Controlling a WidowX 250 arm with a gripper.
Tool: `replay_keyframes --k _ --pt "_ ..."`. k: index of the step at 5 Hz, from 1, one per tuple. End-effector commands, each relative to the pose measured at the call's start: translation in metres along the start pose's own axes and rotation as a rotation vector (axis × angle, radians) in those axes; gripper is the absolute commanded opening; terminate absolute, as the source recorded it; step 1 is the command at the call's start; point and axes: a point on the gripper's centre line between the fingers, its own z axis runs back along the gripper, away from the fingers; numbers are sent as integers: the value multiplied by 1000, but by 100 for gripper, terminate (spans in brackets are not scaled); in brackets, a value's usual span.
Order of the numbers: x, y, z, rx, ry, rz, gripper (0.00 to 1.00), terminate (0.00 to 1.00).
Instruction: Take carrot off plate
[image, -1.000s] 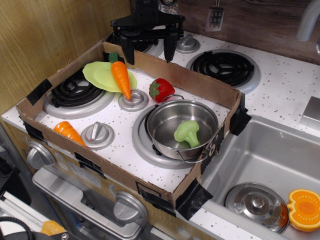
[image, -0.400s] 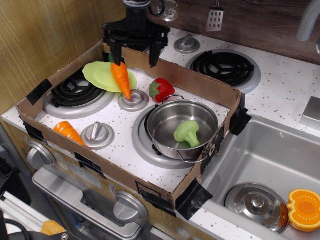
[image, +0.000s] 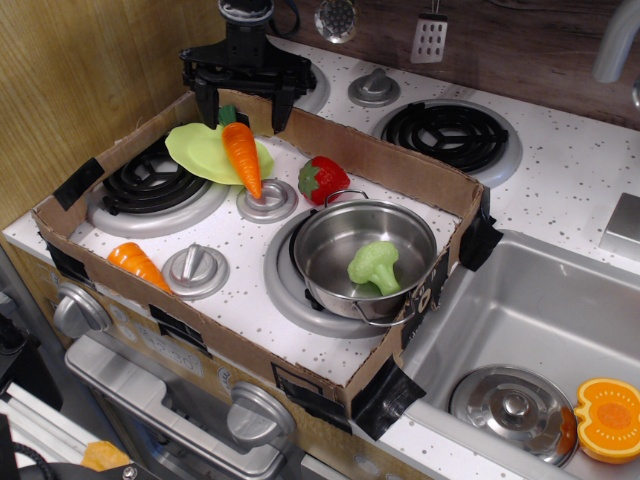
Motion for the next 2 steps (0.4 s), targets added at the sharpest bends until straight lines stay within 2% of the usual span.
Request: replay_keyframes --k 1,2 --pt "23 7 -10 -46 -63 27 100 0" --pt "20 6 -27 -63 -59 27 100 0"
